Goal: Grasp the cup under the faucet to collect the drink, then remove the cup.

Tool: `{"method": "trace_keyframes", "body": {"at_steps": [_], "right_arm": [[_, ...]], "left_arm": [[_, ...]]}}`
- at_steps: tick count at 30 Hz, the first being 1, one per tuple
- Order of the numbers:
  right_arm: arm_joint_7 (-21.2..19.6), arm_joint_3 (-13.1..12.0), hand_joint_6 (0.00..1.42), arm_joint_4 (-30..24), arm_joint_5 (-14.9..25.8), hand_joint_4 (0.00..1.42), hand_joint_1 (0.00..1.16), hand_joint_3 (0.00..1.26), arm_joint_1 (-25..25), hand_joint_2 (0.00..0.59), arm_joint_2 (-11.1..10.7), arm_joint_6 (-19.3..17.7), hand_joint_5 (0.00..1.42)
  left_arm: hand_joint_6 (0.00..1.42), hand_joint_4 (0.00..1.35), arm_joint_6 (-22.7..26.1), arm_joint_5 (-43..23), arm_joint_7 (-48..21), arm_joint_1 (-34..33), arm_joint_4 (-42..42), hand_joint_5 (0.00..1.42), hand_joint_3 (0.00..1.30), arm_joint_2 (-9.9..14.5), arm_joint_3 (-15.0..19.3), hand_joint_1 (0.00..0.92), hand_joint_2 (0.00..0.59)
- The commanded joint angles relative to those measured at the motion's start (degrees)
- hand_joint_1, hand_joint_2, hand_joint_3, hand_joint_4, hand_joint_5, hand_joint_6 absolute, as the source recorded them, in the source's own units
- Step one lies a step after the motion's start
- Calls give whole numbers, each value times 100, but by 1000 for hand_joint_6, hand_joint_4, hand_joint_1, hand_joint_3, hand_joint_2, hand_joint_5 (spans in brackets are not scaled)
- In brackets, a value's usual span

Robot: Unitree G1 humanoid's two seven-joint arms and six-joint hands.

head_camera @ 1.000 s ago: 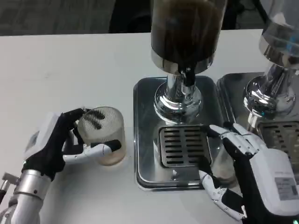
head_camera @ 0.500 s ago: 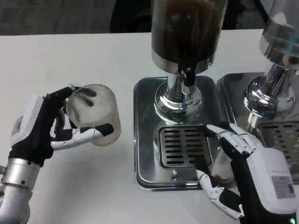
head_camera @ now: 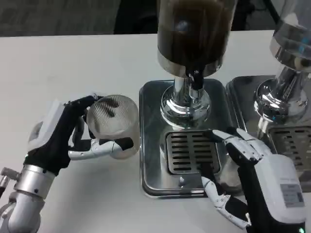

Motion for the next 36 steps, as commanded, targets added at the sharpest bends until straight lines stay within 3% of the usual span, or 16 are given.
{"method": "trace_keyframes", "body": {"at_steps": [1, 20, 36], "right_arm": [[-155, 36, 230, 0, -36, 352, 506, 339, 54, 465, 66, -11, 199], [-400, 196, 238, -12, -201, 366, 502, 339, 86, 464, 303, 48, 211], [-678, 469, 246, 105, -374, 381, 501, 348, 55, 464, 583, 182, 235]], "left_arm": [[1356, 784, -189, -9, -54, -266, -127, 1027, 691, -50, -29, 676, 0], [1356, 795, 56, 282, -188, -840, 327, 1029, 696, -382, -485, 676, 0], [1356, 801, 54, 332, -366, -1010, 593, 1037, 696, -399, -705, 676, 0]]}}
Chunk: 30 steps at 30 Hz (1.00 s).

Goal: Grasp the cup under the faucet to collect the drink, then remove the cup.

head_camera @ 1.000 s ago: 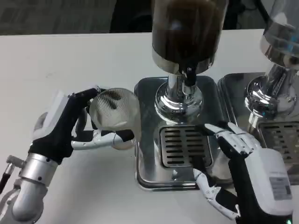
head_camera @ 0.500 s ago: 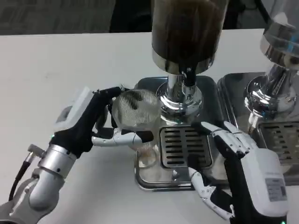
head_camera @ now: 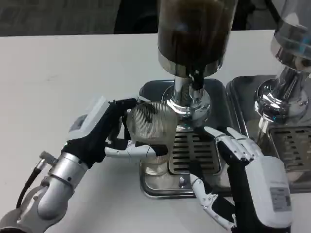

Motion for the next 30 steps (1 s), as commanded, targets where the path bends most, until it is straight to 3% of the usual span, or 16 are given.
{"method": "trace_keyframes", "body": {"at_steps": [1, 13, 30], "right_arm": [[-214, 85, 247, 53, -108, 381, 501, 348, 21, 464, 96, 106, 237], [-392, 286, 245, 131, -221, 381, 493, 348, -54, 472, 213, 306, 250], [-228, 187, 250, -238, -73, 381, 484, 348, 22, 474, 28, 285, 251]], "left_arm": [[1356, 801, -41, 16, -77, -265, 101, 1035, 696, 13, -46, 676, 0], [1356, 801, -75, 170, -34, -505, 334, 1029, 696, -36, -146, 676, 0], [1356, 801, 29, 162, 144, -612, 356, 1028, 696, -226, -218, 675, 0]]}}
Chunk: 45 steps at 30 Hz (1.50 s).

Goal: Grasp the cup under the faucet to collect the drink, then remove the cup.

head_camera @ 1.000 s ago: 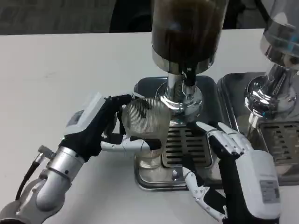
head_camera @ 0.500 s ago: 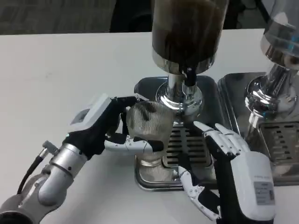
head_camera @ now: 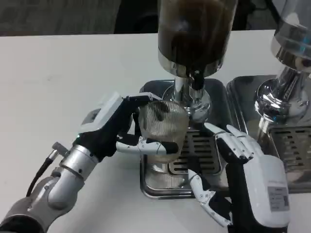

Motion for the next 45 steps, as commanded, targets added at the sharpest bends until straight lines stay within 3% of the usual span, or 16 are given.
{"method": "trace_keyframes", "body": {"at_steps": [1, 9, 17, 29, 32, 35, 38, 45], "right_arm": [[121, -34, 250, -253, 68, 381, 483, 348, 114, 474, -65, 24, 251], [314, -94, 250, -575, 124, 381, 482, 348, 334, 474, -130, 68, 254], [305, -127, 250, -554, 168, 381, 480, 348, 270, 474, -106, 39, 260], [427, 20, 250, -706, 119, 381, 480, 348, 321, 474, -54, 90, 261], [445, 31, 250, -750, 98, 381, 480, 348, 352, 474, -40, 125, 261], [448, 33, 252, -797, 77, 381, 480, 348, 395, 474, -15, 147, 261], [455, 25, 257, -800, 86, 381, 480, 348, 405, 474, -9, 145, 261], [471, -8, 263, -736, 159, 389, 479, 352, 323, 474, -20, 91, 275]], "left_arm": [[1356, 801, 2, -4, 114, -175, -12, 1029, 696, -66, 0, 674, 0], [1356, 801, 114, 68, 72, -219, 18, 1026, 696, -194, -103, 672, 0], [1342, 801, 380, 186, 61, -413, 184, 1024, 696, -299, -188, 668, 0], [1292, 761, 814, 275, 32, -677, 454, 982, 674, -572, -409, 658, 0], [1155, 670, 919, 307, -102, -764, 543, 905, 620, -613, -507, 622, 19], [882, 526, 997, 312, -334, -821, 614, 735, 547, -615, -636, 483, 67], [672, 465, 1034, 326, -477, -825, 611, 578, 524, -588, -716, 375, 76], [278, 235, 1121, 342, -523, -788, 538, 287, 499, -431, -844, 288, 60]]}}
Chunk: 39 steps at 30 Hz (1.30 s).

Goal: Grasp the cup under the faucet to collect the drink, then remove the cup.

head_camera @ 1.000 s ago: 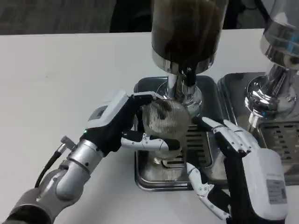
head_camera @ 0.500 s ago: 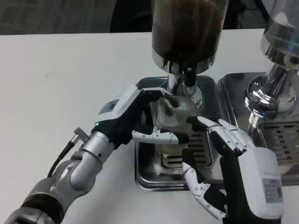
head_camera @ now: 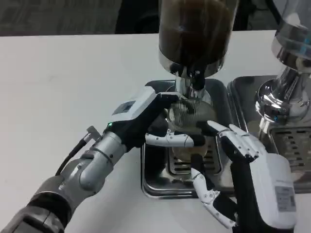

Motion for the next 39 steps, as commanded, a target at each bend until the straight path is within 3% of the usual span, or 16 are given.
{"method": "trace_keyframes", "body": {"at_steps": [1, 11, 19, 27, 39], "right_arm": [[41, -23, 264, -32, 32, 391, 479, 354, -61, 474, -19, -38, 275], [217, -50, 271, 59, 200, 401, 497, 363, -270, 473, -90, -105, 288], [316, -36, 283, 41, 284, 405, 507, 370, -363, 472, -95, -106, 289], [306, -13, 285, 121, 323, 405, 510, 374, -427, 472, -86, -150, 296], [215, -17, 273, 382, 342, 405, 513, 375, -619, 472, -61, -266, 293]], "left_arm": [[250, 217, 165, 154, -213, 41, 42, 267, 491, 142, -151, 278, 62], [4, 1, 173, 178, -225, 114, -205, 59, 351, 414, -201, 200, 22], [0, 0, 34, 242, -192, 186, -501, 0, 141, 543, -268, 147, 6], [0, 0, -78, 215, -53, 337, -943, 0, 109, 704, -143, 148, 9], [0, 0, -450, -20, -116, 997, -2014, 0, 85, 1419, 427, 145, 12]]}}
